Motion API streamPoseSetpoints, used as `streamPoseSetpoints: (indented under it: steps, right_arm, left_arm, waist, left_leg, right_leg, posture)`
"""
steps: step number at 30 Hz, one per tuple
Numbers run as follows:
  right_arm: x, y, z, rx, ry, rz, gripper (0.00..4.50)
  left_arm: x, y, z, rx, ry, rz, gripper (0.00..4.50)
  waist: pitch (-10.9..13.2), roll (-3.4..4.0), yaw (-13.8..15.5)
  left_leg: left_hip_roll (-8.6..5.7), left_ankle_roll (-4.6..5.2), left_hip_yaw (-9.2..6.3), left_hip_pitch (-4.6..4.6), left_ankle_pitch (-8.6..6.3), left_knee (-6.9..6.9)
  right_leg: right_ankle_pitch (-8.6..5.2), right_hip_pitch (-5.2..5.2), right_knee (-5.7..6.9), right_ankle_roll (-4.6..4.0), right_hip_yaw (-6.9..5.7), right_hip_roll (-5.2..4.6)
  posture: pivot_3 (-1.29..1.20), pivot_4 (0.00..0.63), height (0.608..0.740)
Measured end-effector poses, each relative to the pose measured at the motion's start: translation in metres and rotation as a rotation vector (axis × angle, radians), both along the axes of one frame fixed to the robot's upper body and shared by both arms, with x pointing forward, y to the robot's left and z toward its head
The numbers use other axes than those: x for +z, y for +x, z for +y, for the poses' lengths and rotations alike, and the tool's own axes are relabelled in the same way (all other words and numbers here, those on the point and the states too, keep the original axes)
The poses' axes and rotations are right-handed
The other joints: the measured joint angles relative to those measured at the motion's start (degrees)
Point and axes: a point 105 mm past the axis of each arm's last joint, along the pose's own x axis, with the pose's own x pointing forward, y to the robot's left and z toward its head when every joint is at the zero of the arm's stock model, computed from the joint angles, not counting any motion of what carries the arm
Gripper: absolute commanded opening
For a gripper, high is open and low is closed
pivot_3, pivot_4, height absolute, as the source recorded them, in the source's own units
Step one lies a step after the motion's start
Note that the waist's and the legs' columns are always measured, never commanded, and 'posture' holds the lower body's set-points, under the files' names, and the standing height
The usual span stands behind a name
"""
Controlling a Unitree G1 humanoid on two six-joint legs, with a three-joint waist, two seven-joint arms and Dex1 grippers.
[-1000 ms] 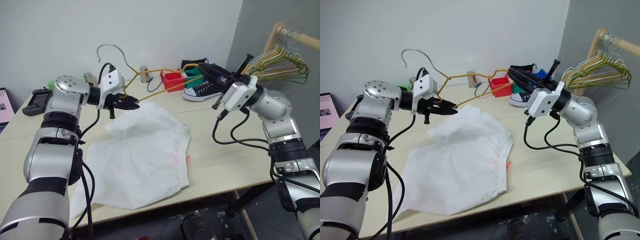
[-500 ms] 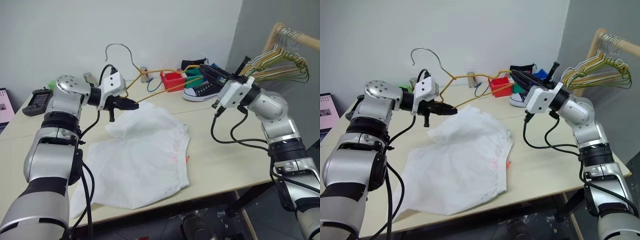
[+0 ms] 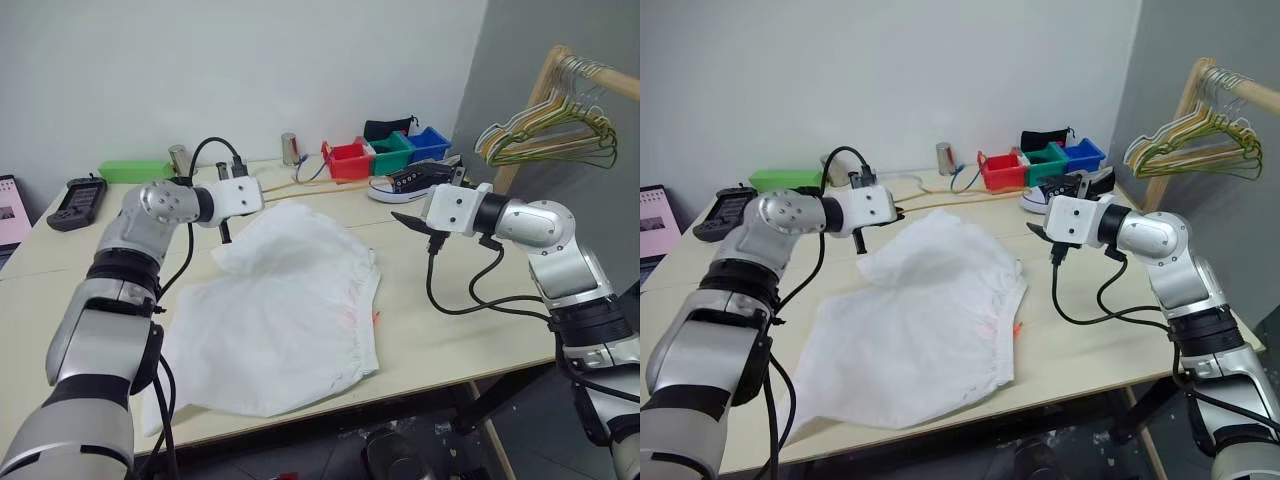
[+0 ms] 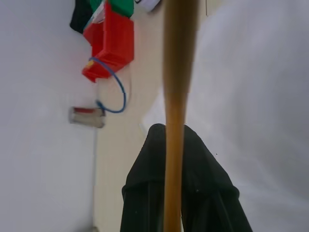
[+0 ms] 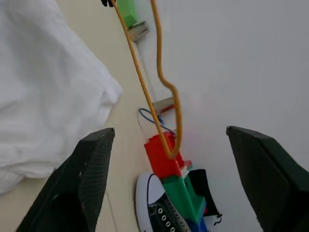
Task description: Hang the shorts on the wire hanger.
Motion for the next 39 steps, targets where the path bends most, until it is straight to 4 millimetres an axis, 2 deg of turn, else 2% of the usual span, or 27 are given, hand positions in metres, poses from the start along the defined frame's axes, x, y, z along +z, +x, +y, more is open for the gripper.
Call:
streamPoseSetpoints:
  steps: [5, 7, 11, 19, 29, 33, 39]
  right_arm:
    - [-0.018, 0.008, 0.001, -0.091, -0.096, 0.047, 4.46]
    - [-0.026, 0.011, 0.005, -0.115, -0.124, 0.053, 4.46]
    - [-0.028, 0.025, 0.000, -0.193, -0.214, 0.009, 4.46]
    - [-0.030, 0.032, -0.006, -0.256, -0.254, 0.013, 4.46]
    - [-0.031, 0.034, -0.006, -0.276, -0.250, 0.033, 4.46]
    - [-0.031, 0.032, -0.002, -0.267, -0.241, 0.042, 3.81]
    - [-0.032, 0.033, -0.002, -0.268, -0.238, 0.046, 2.38]
  left_arm:
    - [0.000, -0.007, -0.031, -0.083, 0.079, -0.114, 0.00]
    - [0.004, -0.012, -0.051, -0.129, 0.112, -0.161, 0.00]
    - [0.011, -0.017, -0.063, -0.127, 0.141, -0.211, 0.00]
    - [0.018, -0.020, -0.067, -0.104, 0.171, -0.250, 0.00]
    - [0.013, -0.015, -0.050, -0.010, 0.216, -0.227, 0.00]
    - [0.009, -0.015, -0.050, 0.003, 0.222, -0.208, 0.00]
    - [0.011, -0.015, -0.051, 0.004, 0.222, -0.207, 0.00]
  waist:
    - [0.00, 0.00, 0.00]
    - [0.00, 0.00, -0.03]
    - [0.00, 0.01, -0.11]
    - [0.00, 0.01, 0.00]
    - [0.00, 0.01, 0.04]
    - [0.00, 0.01, 0.15]
    - [0.00, 0.01, 0.25]
  left_leg:
    - [-0.01, 0.00, -0.02, -0.04, 0.00, -0.02]
    - [-0.02, 0.00, -0.03, -0.04, 0.00, -0.03]
    - [-0.07, 0.00, -0.05, -0.02, 0.00, -0.02]
    - [-0.08, 0.00, -0.18, -0.02, 0.00, -0.02]
    - [-0.08, 0.01, -0.25, -0.02, 0.00, -0.02]
    - [-0.08, 0.01, -0.27, -0.03, 0.00, -0.02]
    - [-0.08, 0.00, -0.28, -0.03, 0.00, -0.02]
  right_leg:
    - [0.00, -0.09, 0.03, 0.00, -0.02, 0.01]
    - [0.00, -0.10, 0.04, 0.00, -0.02, 0.01]
    - [0.00, -0.10, 0.05, 0.00, 0.00, 0.01]
    - [0.00, -0.07, 0.05, 0.00, -0.06, 0.06]
    - [0.00, -0.07, 0.05, 0.00, -0.09, 0.06]
    - [0.00, -0.07, 0.05, 0.00, -0.10, 0.06]
    - [0.00, -0.07, 0.05, 0.00, -0.11, 0.06]
  posture:
    - [-0.31, 0.029, 0.740]
    - [-0.31, 0.029, 0.740]
    - [-0.30, 0.029, 0.740]
    - [-0.29, 0.035, 0.740]
    - [-0.29, 0.039, 0.740]
    - [-0.29, 0.041, 0.740]
    - [-0.28, 0.040, 0.740]
